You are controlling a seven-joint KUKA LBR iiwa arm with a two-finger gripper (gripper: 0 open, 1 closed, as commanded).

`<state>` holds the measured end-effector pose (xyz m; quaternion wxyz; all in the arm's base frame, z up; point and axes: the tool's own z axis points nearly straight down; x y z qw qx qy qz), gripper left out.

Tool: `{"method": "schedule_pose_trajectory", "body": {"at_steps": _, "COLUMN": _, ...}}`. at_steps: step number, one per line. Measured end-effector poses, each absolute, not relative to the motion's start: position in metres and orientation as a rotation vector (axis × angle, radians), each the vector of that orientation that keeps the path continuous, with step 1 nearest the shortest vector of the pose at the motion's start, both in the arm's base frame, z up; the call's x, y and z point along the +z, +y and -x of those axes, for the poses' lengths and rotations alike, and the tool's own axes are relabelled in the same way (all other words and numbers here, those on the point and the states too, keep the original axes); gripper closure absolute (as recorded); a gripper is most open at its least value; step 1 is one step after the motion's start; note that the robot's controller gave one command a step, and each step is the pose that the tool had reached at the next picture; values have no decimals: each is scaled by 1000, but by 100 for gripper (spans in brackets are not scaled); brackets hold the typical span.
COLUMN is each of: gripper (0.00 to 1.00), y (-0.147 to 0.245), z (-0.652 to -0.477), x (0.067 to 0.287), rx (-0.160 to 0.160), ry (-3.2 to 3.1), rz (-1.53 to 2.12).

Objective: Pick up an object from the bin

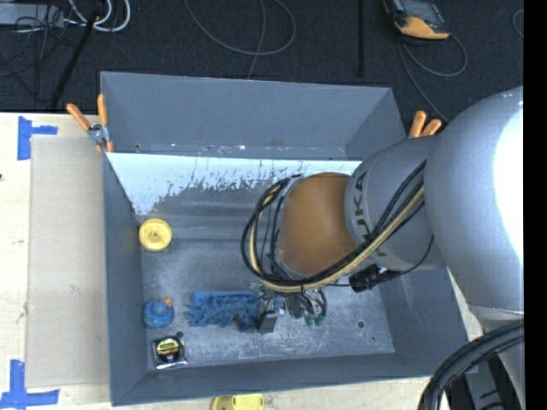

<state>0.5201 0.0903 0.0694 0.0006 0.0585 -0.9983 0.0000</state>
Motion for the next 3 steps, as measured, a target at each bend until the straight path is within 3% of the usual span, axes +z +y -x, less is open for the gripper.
{"method": "schedule_pose_trajectory", "body": {"at_steps": 3, "gripper": 100, "y": 91, "z": -520, "x": 69, "rx": 1, "ry": -3135, "rz": -193}}
